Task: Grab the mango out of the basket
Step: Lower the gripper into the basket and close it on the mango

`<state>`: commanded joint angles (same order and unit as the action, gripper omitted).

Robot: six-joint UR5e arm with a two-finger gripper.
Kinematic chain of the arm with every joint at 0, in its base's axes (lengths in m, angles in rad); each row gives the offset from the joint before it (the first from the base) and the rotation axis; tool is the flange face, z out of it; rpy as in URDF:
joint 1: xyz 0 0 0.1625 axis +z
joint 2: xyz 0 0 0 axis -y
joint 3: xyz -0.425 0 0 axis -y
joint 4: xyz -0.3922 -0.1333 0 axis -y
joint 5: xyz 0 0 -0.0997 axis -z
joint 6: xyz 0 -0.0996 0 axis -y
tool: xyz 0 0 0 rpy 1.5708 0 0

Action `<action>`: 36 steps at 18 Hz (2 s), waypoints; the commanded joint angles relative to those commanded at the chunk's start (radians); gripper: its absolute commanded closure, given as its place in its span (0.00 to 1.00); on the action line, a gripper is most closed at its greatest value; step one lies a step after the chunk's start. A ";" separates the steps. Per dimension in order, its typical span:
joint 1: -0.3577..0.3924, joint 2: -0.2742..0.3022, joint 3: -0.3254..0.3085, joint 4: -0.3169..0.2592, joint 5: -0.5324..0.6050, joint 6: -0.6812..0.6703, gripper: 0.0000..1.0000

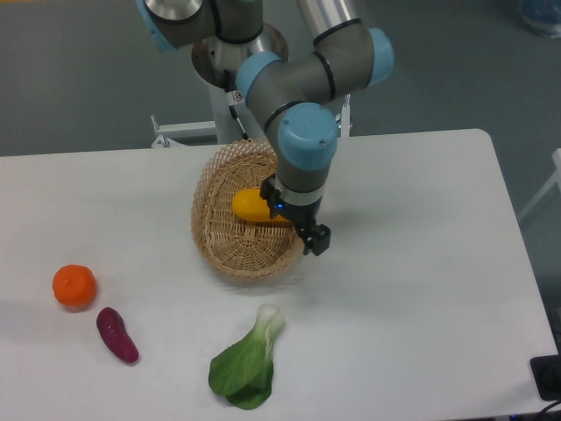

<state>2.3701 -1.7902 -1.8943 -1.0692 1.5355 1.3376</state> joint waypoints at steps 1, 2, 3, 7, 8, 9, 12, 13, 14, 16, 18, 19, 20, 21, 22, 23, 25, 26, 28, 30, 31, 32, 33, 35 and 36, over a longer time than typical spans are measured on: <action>-0.009 0.002 -0.017 0.000 -0.001 0.003 0.00; -0.018 0.003 -0.031 0.000 -0.002 0.005 0.00; -0.028 0.008 -0.043 0.000 0.000 0.012 0.00; -0.032 0.031 -0.086 -0.009 0.003 0.104 0.00; -0.031 0.040 -0.100 -0.009 0.003 0.120 0.00; -0.031 0.048 -0.111 -0.009 0.003 0.136 0.00; -0.031 0.063 -0.140 -0.009 0.009 0.181 0.00; -0.031 0.063 -0.144 -0.009 0.023 0.189 0.00; -0.031 0.063 -0.149 -0.009 0.037 0.192 0.00; -0.034 0.063 -0.155 -0.009 0.052 0.193 0.00; -0.035 0.063 -0.163 -0.008 0.054 0.193 0.00; -0.035 0.063 -0.163 -0.008 0.054 0.193 0.00; -0.035 0.061 -0.163 -0.006 0.054 0.193 0.00; -0.037 0.060 -0.166 -0.005 0.054 0.193 0.00; -0.043 0.060 -0.170 0.000 0.054 0.190 0.00; -0.045 0.058 -0.178 0.002 0.052 0.187 0.00; -0.049 0.057 -0.192 0.005 0.052 0.186 0.00; -0.049 0.057 -0.196 0.005 0.052 0.184 0.00; -0.051 0.051 -0.200 0.005 0.052 0.181 0.00; -0.051 0.049 -0.203 0.006 0.052 0.178 0.00; -0.051 0.048 -0.204 0.014 0.052 0.176 0.00; -0.051 0.046 -0.210 0.035 0.052 0.176 0.00; -0.051 0.042 -0.219 0.072 0.052 0.176 0.00; -0.051 0.038 -0.249 0.153 0.054 0.176 0.08; -0.052 0.037 -0.259 0.179 0.054 0.176 0.14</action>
<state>2.3179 -1.7533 -2.1536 -0.8900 1.5892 1.5140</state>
